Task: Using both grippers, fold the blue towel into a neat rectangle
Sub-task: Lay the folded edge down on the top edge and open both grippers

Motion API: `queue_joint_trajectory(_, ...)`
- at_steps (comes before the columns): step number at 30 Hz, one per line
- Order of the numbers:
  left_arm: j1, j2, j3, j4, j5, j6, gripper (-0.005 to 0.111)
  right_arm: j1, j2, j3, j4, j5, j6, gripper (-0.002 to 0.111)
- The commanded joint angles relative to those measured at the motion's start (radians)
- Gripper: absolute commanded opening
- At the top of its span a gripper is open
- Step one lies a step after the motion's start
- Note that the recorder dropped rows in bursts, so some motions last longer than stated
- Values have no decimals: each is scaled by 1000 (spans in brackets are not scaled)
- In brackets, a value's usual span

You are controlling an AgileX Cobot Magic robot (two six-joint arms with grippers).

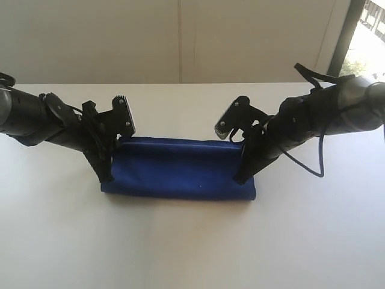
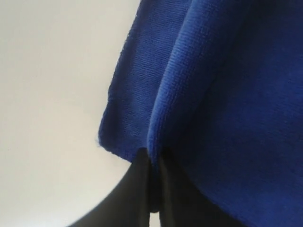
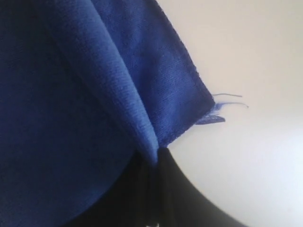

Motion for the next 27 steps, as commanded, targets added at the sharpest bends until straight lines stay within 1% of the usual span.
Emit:
queue_joint_trajectory(1,3,-31,-16,-8,-16,-5,0,-10,-10,-29,-7,44,7,0)
queue_joint_trajectory(5,3,-53,-75,-8,22,-7,0,-10,-38,-70,-7,81,7,0)
queue_joint_trajectory(8,3,-53,-95,-8,40,-7,0,-10,-44,-89,-7,82,7,0)
queue_joint_trajectory(15,3,-8,-95,-8,28,-7,0,-10,-12,-94,-7,36,7,0)
queue_joint_trajectory(21,3,33,-97,-8,-25,-7,0,-10,33,-94,-7,14,9,0)
queue_joint_trajectory(27,3,88,-97,-8,-29,-8,1,-10,76,-94,-7,-29,7,0)
